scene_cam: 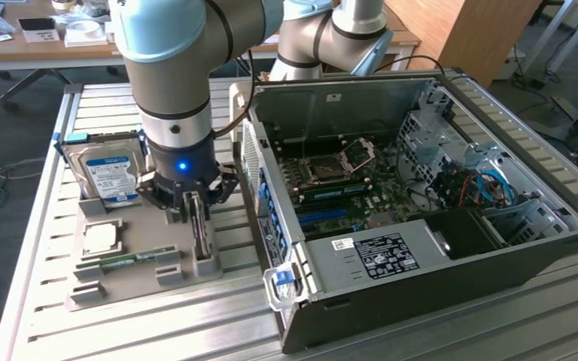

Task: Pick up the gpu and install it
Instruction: 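Pick up the gpu and move the gpu toward the slot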

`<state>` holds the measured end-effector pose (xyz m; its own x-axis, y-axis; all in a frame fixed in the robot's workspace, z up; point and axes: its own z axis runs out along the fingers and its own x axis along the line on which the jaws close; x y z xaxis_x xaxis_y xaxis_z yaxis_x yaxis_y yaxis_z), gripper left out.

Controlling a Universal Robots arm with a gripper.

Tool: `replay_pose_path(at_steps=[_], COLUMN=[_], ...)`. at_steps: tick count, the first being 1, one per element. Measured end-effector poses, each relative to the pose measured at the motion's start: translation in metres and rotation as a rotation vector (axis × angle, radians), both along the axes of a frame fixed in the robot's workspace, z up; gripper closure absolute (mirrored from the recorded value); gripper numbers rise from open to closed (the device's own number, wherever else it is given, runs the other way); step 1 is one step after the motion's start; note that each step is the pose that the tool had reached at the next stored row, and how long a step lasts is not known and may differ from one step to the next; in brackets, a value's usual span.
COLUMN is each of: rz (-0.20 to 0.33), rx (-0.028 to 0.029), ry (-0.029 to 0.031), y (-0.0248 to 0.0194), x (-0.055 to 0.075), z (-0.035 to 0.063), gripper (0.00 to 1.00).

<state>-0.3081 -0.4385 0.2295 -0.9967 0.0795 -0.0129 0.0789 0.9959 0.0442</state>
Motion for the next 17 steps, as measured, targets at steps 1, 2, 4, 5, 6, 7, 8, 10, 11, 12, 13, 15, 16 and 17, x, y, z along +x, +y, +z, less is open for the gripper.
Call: replay_pose_path(at_steps=[1,2,4,5,6,7,8,10,11,12,13,15,16,17], rz=[0.0,0.0,0.0,0.0,0.0,0.0,0.0,0.0,0.0,0.0,0.0,0.0,0.0,0.0], rx=[0.0,0.0,0.0002,0.0001,0.0,0.0,0.0,-0.0001,0.0,0.0,0.0,0.0,0.0,0.0], ry=[0.0,0.0,-0.0003,-0.0002,-0.0001,0.0,0.0,0.0001,0.0,0.0,0.0,0.0,0.0,0.0], y=[0.0,0.0,-0.0006,-0.001,-0.001,-0.0012,-0.0012,-0.0018,-0.0021,-0.0021,-0.002,-0.0021,-0.0021,-0.002], x=[0.0,0.0,0.0001,0.0001,0.0,0.0,0.0,0.0,0.0,0.0,0.0,0.0004,0.0004,0.0004], z=[0.0,0.0,-0.0002,-0.0001,0.0,0.0,0.0,-0.0001,-0.0001,-0.0001,-0.0001,-0.0002,-0.0002,-0.0002], gripper=[0.6,0.6,0.6,0.6,0.6,0.6,0.6,0.6,0.6,0.6,0.6,0.6,0.6,0.6])
